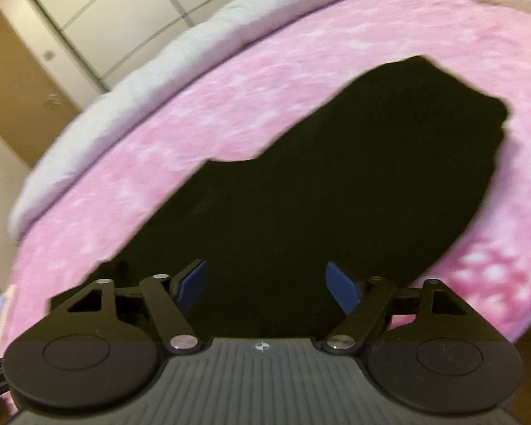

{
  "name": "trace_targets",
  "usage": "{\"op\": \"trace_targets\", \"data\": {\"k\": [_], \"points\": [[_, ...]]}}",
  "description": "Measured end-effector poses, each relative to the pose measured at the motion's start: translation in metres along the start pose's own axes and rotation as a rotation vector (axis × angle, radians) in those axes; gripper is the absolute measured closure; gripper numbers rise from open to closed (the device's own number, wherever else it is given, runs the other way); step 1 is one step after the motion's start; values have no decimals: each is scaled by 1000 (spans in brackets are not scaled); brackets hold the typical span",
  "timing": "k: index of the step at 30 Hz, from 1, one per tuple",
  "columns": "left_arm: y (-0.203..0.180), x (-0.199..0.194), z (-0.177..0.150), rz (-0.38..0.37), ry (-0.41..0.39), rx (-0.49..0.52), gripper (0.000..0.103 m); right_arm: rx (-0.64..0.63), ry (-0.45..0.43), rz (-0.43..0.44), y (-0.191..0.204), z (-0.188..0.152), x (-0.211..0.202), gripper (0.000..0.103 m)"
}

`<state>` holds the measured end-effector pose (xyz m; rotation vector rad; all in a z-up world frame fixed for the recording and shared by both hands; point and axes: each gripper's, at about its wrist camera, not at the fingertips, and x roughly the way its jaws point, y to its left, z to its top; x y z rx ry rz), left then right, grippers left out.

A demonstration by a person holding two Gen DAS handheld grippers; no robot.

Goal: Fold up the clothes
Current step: 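Grasp the trouser strip's other end with the right gripper and fold it over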

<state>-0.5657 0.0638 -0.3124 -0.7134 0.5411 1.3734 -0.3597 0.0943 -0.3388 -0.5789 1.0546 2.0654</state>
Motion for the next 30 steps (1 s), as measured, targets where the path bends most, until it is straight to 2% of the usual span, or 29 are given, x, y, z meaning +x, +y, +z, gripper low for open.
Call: {"op": "trace_targets", "data": {"k": [1,3,6,10,17,19,20,21,24,25,27,30], "points": [[9,1,-1,31,7,-15,80,3,15,45,7,-2,4,40],[24,1,-3,63,17,-58,81,35,76,141,19,-7,19,59],[37,-4,-7,51,11,-96,80,95,185,269,35,-18,46,61],[47,-8,-11,34,29,-104,80,128,275,346,59,-33,82,58],[55,-4,-12,-4,46,-102,79,93,295,333,87,-34,122,57],[55,-1,-11,-16,50,-101,79,73,243,340,86,-34,115,77],[54,0,-9,-21,51,-97,79,62,217,344,86,-34,112,92],[52,1,-7,-28,49,-89,79,52,191,347,86,-34,109,95],[46,0,2,-76,31,-61,79,21,112,357,85,-33,98,97],[43,0,6,-100,25,-54,79,-5,38,343,82,-26,82,97],[36,3,13,-150,17,-38,79,-45,-94,286,71,-10,51,97],[14,16,22,-224,26,13,79,-34,-215,172,33,10,11,97]]}}
